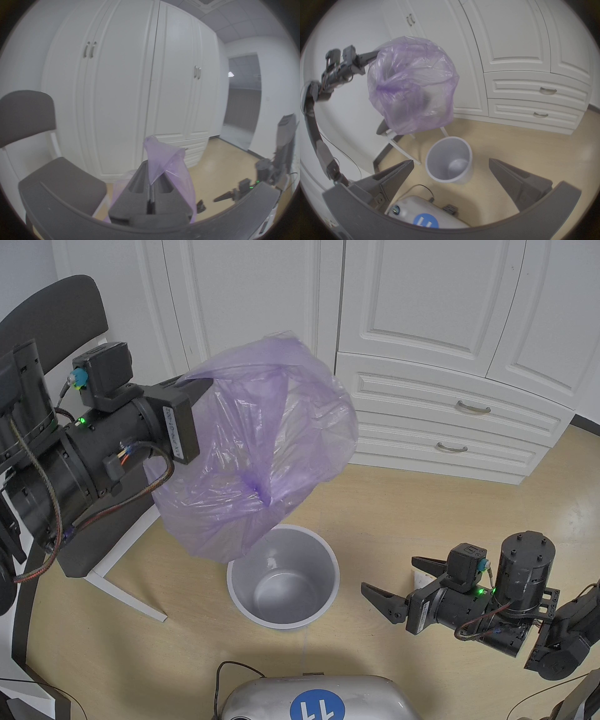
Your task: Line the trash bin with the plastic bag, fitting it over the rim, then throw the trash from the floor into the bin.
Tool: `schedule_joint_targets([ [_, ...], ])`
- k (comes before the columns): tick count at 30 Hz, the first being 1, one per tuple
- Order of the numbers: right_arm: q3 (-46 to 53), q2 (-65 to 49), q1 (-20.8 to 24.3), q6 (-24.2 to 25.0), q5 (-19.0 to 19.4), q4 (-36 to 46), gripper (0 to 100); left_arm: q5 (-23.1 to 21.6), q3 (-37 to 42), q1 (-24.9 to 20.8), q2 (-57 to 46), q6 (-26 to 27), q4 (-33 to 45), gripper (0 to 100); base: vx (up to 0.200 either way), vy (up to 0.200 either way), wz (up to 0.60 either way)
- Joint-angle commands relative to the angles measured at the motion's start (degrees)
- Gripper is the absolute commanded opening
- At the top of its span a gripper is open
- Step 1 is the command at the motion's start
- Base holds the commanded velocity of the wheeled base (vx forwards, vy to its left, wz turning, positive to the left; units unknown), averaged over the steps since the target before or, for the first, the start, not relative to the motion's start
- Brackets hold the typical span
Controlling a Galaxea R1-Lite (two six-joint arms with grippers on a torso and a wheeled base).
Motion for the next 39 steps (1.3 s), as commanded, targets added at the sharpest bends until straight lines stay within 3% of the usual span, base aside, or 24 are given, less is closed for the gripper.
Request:
schedule_joint_targets([
  [1, -0.2, 6.4, -2.4, 6.8, 6.2, -7.7, 100, -11.4, 4.0, -0.4, -4.6, -4.3, -0.7, 0, 0.000, 0.000, 0.00],
  [6, 0.9, 12.8, -5.6, 8.2, 11.2, -16.7, 100, -13.3, 2.9, 0.0, -4.9, -9.8, -3.1, 0, 0.000, 0.000, 0.00],
  [8, 1.5, 15.8, -6.5, 8.2, 11.9, -21.6, 100, -13.3, 2.9, 0.2, -4.7, -11.1, -4.3, 0, 0.000, 0.000, 0.00],
  [11, 1.6, 16.3, -6.6, 8.1, 11.9, -22.4, 100, -13.3, 2.9, 0.3, -4.7, -11.2, -4.5, 0, 0.000, 0.000, 0.00],
  [12, 2.1, 19.8, -8.5, 8.1, 12.2, -27.4, 100, -14.9, 4.9, 0.8, -5.3, -11.4, -6.1, 0, 0.000, 0.000, 0.00],
  [16, 2.7, 15.7, -12.1, 8.9, 16.4, -27.4, 100, -22.4, 9.8, 1.8, -6.5, -11.3, -8.9, 0, 0.000, 0.000, 0.00],
  [22, 1.6, 12.5, -18.4, 18.4, 26.6, -27.2, 100, -35.3, 14.2, 4.9, -7.9, -11.8, -14.0, 0, 0.000, 0.000, 0.00],
  [28, -2.7, 14.7, -18.0, 24.9, 27.8, -24.3, 100, -36.5, 14.5, 4.4, -8.3, -15.6, -15.7, 0, 0.000, 0.000, 0.00],
  [30, -2.7, 14.7, -18.0, 24.9, 27.8, -24.3, 100, -36.5, 14.5, 4.4, -8.3, -15.6, -15.7, 0, 0.000, 0.000, 0.00],
  [31, -4.5, 13.4, -19.1, 31.5, 27.9, -24.4, 100, -39.3, 16.7, 4.4, -8.5, -15.7, -17.8, 0, 0.000, 0.000, 0.00],
  [32, -5.0, 12.1, -20.0, 33.4, 27.9, -24.4, 100, -41.4, 18.3, 4.8, -8.9, -15.7, -18.7, 0, 0.000, 0.000, 0.00],
  [36, -4.9, 6.7, -22.1, 35.6, 30.1, -24.3, 100, -46.7, 23.3, 5.8, -9.3, -15.7, -20.6, 0, 0.000, 0.000, 0.00],
  [39, -4.4, 3.5, -23.1, 36.8, 32.1, -24.3, 100, -47.4, 24.3, 5.9, -9.2, -15.7, -21.3, 0, 0.000, 0.000, 0.00],
])
